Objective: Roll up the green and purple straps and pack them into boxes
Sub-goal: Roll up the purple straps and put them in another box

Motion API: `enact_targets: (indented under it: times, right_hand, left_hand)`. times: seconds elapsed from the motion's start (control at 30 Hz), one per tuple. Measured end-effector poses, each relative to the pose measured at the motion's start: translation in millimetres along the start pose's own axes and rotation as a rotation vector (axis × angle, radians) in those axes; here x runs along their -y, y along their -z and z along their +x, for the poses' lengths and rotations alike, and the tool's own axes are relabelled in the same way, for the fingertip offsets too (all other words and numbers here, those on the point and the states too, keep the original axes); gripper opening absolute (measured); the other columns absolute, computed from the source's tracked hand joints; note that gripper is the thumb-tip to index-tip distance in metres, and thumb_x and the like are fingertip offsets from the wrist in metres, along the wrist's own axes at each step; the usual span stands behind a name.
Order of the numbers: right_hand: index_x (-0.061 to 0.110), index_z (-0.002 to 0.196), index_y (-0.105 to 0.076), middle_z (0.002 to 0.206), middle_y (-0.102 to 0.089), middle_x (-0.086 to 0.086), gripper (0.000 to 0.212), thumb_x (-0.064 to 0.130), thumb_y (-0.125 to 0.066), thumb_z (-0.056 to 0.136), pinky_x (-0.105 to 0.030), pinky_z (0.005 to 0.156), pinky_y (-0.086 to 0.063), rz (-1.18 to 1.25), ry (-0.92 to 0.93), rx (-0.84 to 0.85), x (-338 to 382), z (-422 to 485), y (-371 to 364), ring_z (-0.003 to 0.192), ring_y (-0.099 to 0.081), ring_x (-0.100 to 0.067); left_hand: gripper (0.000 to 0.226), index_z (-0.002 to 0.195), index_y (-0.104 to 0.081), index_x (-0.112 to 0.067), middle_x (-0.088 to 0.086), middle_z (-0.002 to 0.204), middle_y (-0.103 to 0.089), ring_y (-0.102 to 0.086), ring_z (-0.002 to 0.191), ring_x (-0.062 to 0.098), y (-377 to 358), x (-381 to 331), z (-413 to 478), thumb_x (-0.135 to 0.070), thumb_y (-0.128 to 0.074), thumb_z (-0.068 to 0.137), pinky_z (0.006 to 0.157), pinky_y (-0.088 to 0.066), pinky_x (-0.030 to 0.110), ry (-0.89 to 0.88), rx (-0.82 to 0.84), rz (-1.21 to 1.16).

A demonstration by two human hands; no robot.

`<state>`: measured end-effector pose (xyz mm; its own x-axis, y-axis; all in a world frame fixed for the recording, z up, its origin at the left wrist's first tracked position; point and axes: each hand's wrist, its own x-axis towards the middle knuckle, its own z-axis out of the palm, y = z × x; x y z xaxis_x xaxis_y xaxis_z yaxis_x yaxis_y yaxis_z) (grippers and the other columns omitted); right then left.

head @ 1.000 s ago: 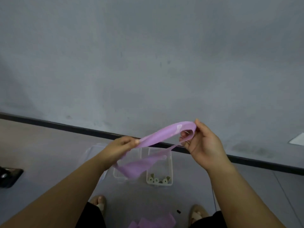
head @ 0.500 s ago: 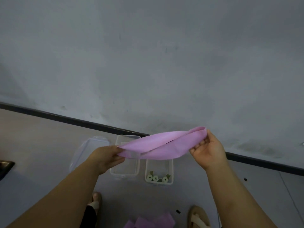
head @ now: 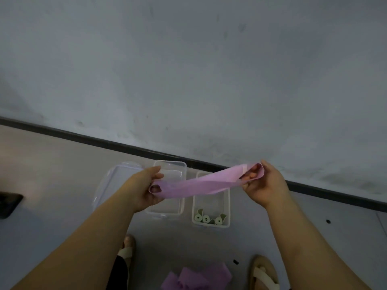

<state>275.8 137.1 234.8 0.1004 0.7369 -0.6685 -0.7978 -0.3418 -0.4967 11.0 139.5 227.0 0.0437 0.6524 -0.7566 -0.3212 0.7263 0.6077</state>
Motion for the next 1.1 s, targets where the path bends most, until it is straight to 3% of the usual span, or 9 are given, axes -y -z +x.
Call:
enact_targets:
  times: [0.1, 0.17, 0.23, 0.4, 0.5, 0.7, 0.9, 1.0, 1.1]
  right_hand:
    - [0.012, 0.073, -0.056, 0.052, -0.059, 0.002, 0.034, 0.029, -0.040, 0.097, -0.024, 0.055, -0.043, -0.185, 0.064, 0.046, -5, -6, -19, 0.045, -0.053, -0.009]
    - [0.011, 0.082, -0.062, 0.063, -0.067, 0.000, 0.029, 0.026, -0.041, 0.097, -0.027, 0.061, -0.047, -0.350, 0.102, 0.118, -12, -14, -31, 0.060, -0.061, -0.012]
    - [0.011, 0.088, -0.063, 0.077, -0.068, -0.003, 0.022, 0.021, -0.044, 0.096, -0.030, 0.067, -0.051, -0.539, 0.133, 0.190, -22, -20, -40, 0.073, -0.062, -0.016]
    - [0.018, 0.093, -0.063, 0.100, -0.065, -0.007, 0.016, 0.024, -0.049, 0.094, -0.036, 0.083, -0.050, -0.971, 0.176, 0.246, -44, -24, -45, 0.094, -0.060, -0.022]
    - [0.018, 0.090, -0.067, 0.099, -0.067, -0.006, 0.019, 0.029, -0.052, 0.093, -0.041, 0.088, -0.050, -1.043, 0.219, 0.223, -45, -23, -44, 0.095, -0.060, -0.022]
    - [0.010, 0.092, -0.067, 0.090, -0.068, -0.004, 0.020, 0.024, -0.053, 0.092, -0.033, 0.080, -0.053, -1.058, 0.303, 0.228, -38, -21, -42, 0.084, -0.061, -0.016]
    - [0.022, 0.085, -0.054, 0.084, -0.060, 0.000, 0.010, 0.030, -0.059, 0.088, -0.029, 0.070, -0.052, -1.238, 0.541, 0.064, -44, -15, -41, 0.074, -0.059, -0.014]
    - [0.012, 0.089, -0.057, 0.082, -0.063, -0.003, 0.021, 0.033, -0.055, 0.090, -0.029, 0.067, -0.056, -1.129, 0.410, 0.153, -50, -19, -45, 0.068, -0.063, -0.013]
    - [0.014, 0.096, -0.058, 0.093, -0.066, -0.001, 0.027, 0.040, -0.054, 0.088, -0.030, 0.073, -0.056, -1.097, 0.302, 0.262, -60, -22, -46, 0.082, -0.066, -0.013]
  left_hand:
    - [0.043, 0.128, -0.049, 0.000, 0.021, 0.126, -0.055, -0.057, 0.112, 0.035, -2, 9, 9, -0.029, -0.049, 0.096, 0.094, -0.049, 0.043, -0.037, -0.171, 0.379]
    - [0.044, 0.131, -0.047, -0.004, 0.017, 0.131, -0.051, -0.051, 0.116, 0.031, -6, 12, 5, -0.030, -0.048, 0.096, 0.097, -0.041, 0.038, -0.138, -0.208, 0.795]
    - [0.043, 0.134, -0.046, -0.010, 0.012, 0.136, -0.048, -0.048, 0.120, 0.027, -15, 11, -2, -0.030, -0.048, 0.096, 0.095, -0.037, 0.033, -0.271, -0.214, 0.990]
    - [0.030, 0.124, -0.051, -0.032, -0.008, 0.127, -0.054, -0.049, 0.114, 0.010, -39, 7, -16, -0.026, -0.047, 0.095, 0.098, -0.038, 0.029, -0.449, 0.140, 0.793]
    - [0.032, 0.119, -0.058, -0.031, -0.016, 0.116, -0.063, -0.057, 0.108, 0.001, -45, 8, -19, -0.015, -0.052, 0.092, 0.094, -0.043, 0.020, -0.525, 0.331, 0.715]
    - [0.023, 0.107, -0.069, -0.024, -0.014, 0.094, -0.068, -0.061, 0.086, -0.002, -48, 7, -16, -0.015, -0.054, 0.092, 0.072, -0.044, 0.003, -0.756, 0.089, 0.857]
    - [0.026, 0.108, -0.070, -0.017, -0.005, 0.086, -0.067, -0.066, 0.082, 0.015, -49, 5, -14, -0.012, -0.049, 0.092, 0.070, -0.048, 0.016, -0.815, -0.101, 0.923]
    - [0.026, 0.107, -0.071, -0.018, -0.005, 0.085, -0.066, -0.066, 0.082, 0.015, -48, 4, -14, -0.012, -0.050, 0.091, 0.070, -0.048, 0.016, -0.808, -0.136, 0.883]
    - [0.019, 0.096, -0.073, -0.024, -0.011, 0.075, -0.068, -0.066, 0.074, 0.005, -51, 5, -20, -0.021, -0.056, 0.090, 0.065, -0.048, 0.008, -0.832, -0.023, 0.801]
